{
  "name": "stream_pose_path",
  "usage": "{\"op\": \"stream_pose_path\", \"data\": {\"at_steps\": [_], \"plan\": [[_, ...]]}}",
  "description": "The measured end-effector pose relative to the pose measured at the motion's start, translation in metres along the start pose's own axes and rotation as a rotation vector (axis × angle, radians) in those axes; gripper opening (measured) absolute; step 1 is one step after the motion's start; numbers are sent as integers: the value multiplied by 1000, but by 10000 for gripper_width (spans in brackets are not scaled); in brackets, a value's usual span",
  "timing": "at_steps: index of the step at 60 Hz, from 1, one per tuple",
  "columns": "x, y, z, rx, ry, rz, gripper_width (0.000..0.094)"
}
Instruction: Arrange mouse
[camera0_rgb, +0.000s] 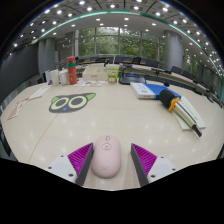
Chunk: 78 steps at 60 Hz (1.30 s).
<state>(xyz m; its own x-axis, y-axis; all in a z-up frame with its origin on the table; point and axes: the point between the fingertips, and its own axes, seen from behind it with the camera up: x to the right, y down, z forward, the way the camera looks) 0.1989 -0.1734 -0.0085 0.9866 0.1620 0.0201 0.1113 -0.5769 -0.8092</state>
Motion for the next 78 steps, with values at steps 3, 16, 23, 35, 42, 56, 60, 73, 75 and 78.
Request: {"op": "stream_pose_path", "data": {"at_steps": [3,16,23,35,42,56,60,73,75,78], "plan": [[3,0,1,-1,6,0,674],[7,0,2,-6,47,-1,419],[7,-2,1,-16,58,-12,335],[10,-27,-8,-4,97,13,333],[-4,-95,-22,82,107,66,333],[-76,-235,-5,227,92,76,331],[-107,-251,20,218,73,75,330],[-184,-224,112,111,61,51,330],[-190,-214,126,91,62,53,331],[-196,-199,144,59,71,53,332]]}}
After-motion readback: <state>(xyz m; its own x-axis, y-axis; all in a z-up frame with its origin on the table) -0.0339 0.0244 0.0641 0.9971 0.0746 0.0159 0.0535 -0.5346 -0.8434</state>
